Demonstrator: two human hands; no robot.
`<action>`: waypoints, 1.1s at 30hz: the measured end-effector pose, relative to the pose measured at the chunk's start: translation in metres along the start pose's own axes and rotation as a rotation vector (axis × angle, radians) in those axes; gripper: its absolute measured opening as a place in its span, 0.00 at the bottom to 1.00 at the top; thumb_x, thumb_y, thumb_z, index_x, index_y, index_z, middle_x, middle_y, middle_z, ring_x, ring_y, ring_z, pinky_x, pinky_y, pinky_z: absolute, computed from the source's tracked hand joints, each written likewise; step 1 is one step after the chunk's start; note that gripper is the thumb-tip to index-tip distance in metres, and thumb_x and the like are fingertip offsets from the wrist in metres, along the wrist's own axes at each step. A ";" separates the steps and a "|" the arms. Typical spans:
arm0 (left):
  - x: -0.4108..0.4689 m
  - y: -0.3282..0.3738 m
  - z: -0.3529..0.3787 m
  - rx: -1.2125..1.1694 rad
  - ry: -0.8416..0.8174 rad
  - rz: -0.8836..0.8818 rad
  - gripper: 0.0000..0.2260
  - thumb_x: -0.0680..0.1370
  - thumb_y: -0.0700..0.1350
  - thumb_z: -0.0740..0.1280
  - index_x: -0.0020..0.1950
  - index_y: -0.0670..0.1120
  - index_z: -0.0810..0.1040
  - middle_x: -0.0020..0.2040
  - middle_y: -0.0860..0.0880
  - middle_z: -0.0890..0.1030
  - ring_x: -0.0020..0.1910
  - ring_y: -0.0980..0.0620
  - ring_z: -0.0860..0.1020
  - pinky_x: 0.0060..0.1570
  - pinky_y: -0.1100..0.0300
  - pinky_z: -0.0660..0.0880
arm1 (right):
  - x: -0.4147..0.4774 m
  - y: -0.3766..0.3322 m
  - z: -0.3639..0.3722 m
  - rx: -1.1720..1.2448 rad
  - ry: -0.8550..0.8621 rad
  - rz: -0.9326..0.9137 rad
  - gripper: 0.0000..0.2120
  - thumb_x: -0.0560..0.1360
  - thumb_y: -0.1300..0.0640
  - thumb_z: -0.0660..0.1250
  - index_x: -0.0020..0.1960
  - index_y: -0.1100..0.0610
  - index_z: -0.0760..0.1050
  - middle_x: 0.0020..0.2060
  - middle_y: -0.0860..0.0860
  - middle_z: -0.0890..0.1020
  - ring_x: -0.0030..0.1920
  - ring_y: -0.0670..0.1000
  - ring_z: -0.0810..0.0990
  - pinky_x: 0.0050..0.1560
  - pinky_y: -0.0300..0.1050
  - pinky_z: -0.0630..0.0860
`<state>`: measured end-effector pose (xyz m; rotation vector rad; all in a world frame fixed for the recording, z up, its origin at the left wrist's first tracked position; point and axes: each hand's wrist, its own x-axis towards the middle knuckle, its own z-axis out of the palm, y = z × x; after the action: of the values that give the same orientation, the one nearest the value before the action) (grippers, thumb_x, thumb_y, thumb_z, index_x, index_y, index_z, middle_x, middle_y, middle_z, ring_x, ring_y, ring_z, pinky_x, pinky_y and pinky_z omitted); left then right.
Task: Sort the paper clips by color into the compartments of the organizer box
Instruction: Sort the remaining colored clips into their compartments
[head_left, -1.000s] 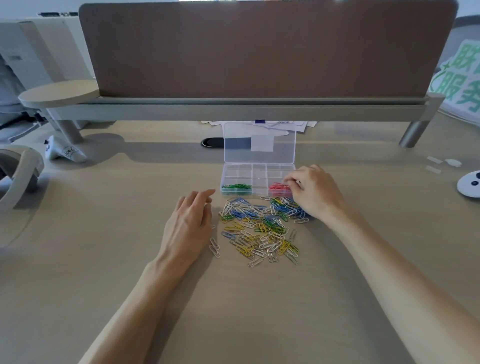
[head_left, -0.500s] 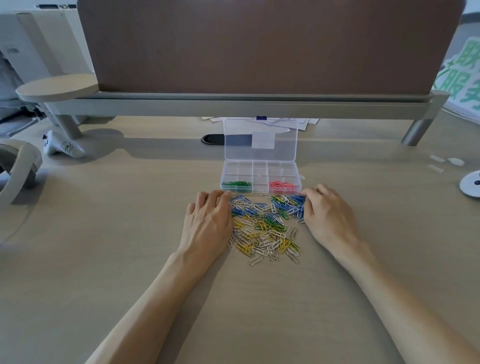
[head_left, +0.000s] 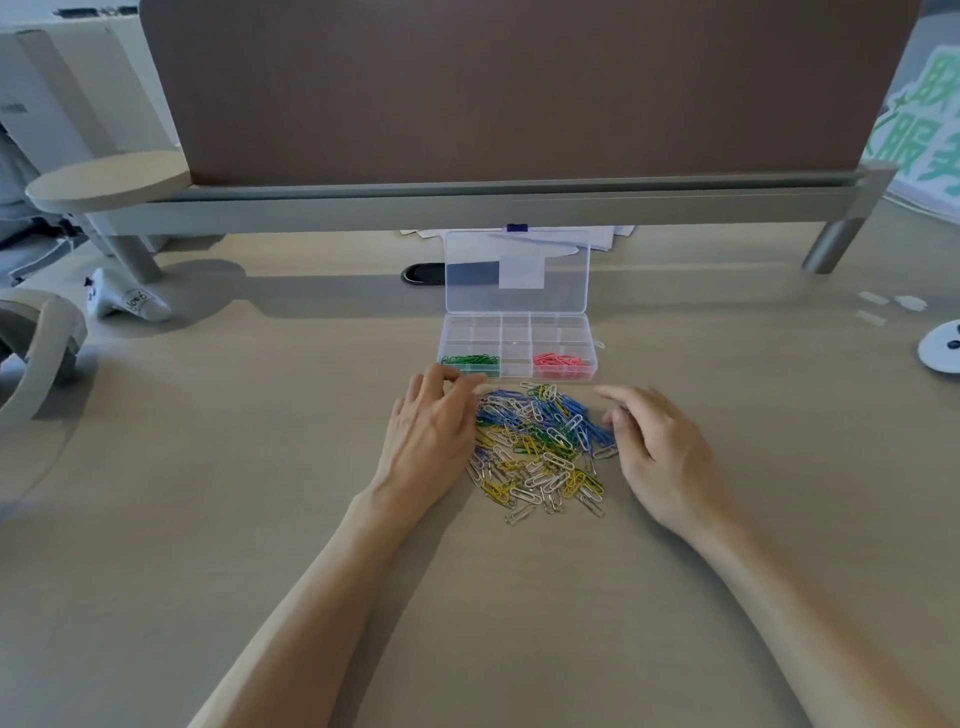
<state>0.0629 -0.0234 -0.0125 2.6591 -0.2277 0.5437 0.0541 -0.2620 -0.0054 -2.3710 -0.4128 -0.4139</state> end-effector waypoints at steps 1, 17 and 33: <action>0.001 0.000 0.000 -0.070 0.026 -0.026 0.13 0.82 0.42 0.58 0.65 0.47 0.76 0.57 0.47 0.73 0.56 0.47 0.72 0.52 0.53 0.70 | -0.001 0.001 -0.002 0.025 0.005 0.031 0.14 0.80 0.61 0.58 0.62 0.55 0.76 0.47 0.47 0.78 0.49 0.46 0.77 0.48 0.35 0.68; -0.022 0.009 -0.008 -0.054 -0.046 0.370 0.13 0.80 0.52 0.62 0.63 0.56 0.78 0.57 0.54 0.74 0.54 0.51 0.71 0.46 0.59 0.73 | -0.006 -0.011 -0.003 0.091 -0.175 -0.076 0.11 0.73 0.52 0.67 0.55 0.47 0.79 0.42 0.41 0.75 0.47 0.43 0.76 0.46 0.39 0.74; -0.019 0.007 -0.010 -0.105 0.033 0.341 0.10 0.79 0.51 0.63 0.49 0.48 0.82 0.50 0.55 0.80 0.51 0.51 0.74 0.47 0.58 0.74 | -0.003 -0.011 0.008 0.053 -0.076 -0.028 0.04 0.76 0.54 0.68 0.49 0.49 0.81 0.40 0.45 0.77 0.42 0.44 0.75 0.43 0.42 0.73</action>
<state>0.0404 -0.0242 -0.0098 2.5194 -0.6878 0.6601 0.0487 -0.2489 -0.0063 -2.3373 -0.4865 -0.3227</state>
